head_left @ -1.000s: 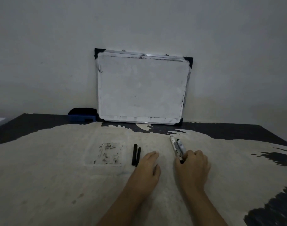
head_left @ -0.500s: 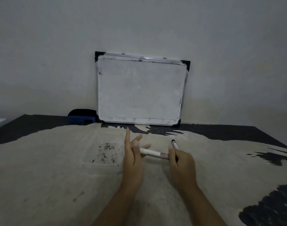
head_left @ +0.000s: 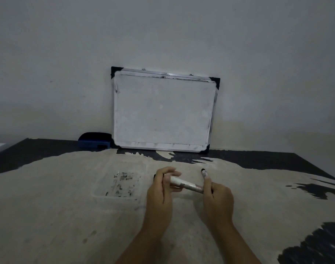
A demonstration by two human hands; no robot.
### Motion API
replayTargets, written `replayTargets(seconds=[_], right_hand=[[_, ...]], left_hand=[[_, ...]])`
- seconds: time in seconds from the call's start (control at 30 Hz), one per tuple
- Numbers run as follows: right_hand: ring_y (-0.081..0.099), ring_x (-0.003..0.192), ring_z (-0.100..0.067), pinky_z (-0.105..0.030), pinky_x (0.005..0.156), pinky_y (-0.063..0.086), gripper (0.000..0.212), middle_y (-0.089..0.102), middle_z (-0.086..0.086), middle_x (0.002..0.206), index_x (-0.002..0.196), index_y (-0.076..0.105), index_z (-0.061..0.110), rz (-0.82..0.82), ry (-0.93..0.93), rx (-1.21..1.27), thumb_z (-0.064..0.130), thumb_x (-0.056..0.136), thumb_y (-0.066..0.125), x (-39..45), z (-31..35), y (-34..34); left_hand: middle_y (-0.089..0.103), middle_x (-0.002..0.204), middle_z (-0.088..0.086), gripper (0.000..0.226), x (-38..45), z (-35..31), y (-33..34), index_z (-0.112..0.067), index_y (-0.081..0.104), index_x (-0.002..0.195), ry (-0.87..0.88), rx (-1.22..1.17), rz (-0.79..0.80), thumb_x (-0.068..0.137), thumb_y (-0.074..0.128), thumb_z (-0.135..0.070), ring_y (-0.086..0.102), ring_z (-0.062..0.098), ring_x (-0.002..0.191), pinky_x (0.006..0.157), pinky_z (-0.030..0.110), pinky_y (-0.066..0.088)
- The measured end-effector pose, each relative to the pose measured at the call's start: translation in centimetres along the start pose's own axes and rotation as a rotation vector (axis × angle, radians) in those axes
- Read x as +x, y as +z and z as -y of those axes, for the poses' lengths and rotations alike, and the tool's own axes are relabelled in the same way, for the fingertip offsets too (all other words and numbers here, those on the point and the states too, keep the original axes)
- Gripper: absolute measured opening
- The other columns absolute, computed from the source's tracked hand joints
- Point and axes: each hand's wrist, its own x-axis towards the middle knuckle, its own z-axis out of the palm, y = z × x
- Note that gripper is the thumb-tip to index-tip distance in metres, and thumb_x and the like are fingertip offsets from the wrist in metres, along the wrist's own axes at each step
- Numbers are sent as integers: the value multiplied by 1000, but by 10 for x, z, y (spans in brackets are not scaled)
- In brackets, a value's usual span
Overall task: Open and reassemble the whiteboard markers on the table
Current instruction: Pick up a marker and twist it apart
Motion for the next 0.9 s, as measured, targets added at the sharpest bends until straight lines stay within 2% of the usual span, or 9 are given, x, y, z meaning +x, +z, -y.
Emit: replayTargets(seconds=[0.1,0.17,0.23,0.37,0.43,0.5,0.67,0.73,0.9], right_hand=[[46,43,-23,-25,44,32,53,48,4,46,44,42,26,2,-142,-81,37,95,35,-1,0,2],[55,49,-29,-31,49,45,59,62,-7,49,45,51,18,37,-260,-127,43,93,28,-3,1,5],[62,51,-23,-26,54,48,64,67,-9,52,47,58,14,56,-355,-169,44,94,26,-7,6,6],[41,27,-3,-8,37,27,61,72,-15,62,43,62,11,-58,-395,-293,38,91,33,-6,7,5],[20,23,-2,-1,37,9,66,72,-11,59,40,60,10,-106,-387,-341,40,92,30,-4,6,3],[16,25,-3,-2,37,5,67,72,-10,57,38,59,11,-136,-400,-377,39,91,31,-1,1,3],[35,21,-15,-15,32,26,56,66,-9,46,39,60,11,-160,-455,-419,34,87,42,3,-2,5],[38,23,-20,-18,35,26,52,58,-6,36,39,59,11,-200,-463,-436,33,85,46,4,-1,4],[40,33,-17,-26,37,34,49,48,1,41,57,61,14,-224,-398,-285,36,93,36,5,-2,1]], left_hand=[[65,90,2,30,0,0,0,-13,58,90,12,15,-15,91,32,-27,69,12,75,66,20,57],[66,85,4,31,0,0,0,-9,59,88,-6,2,-6,90,34,-27,69,13,73,64,22,57],[67,83,5,33,0,0,0,-7,60,88,-30,-17,10,90,35,-28,70,13,72,62,21,57],[68,90,6,30,-1,1,2,-15,58,93,-54,-18,70,90,32,-28,70,13,77,65,18,56],[69,87,9,25,-2,2,4,-18,57,91,-65,-7,101,93,33,-21,70,13,75,65,18,56],[69,81,9,24,-2,3,4,-18,57,85,-80,-5,110,95,35,-15,71,12,70,63,18,56],[72,66,4,29,0,6,0,-11,59,81,-157,-79,31,89,39,-31,71,19,65,61,26,59],[73,66,4,36,2,8,-3,-7,59,82,-197,-116,-22,85,39,-37,71,22,63,59,28,60],[60,66,-1,21,2,9,-4,-20,64,92,-110,56,-26,92,43,-25,56,5,60,56,16,48]])
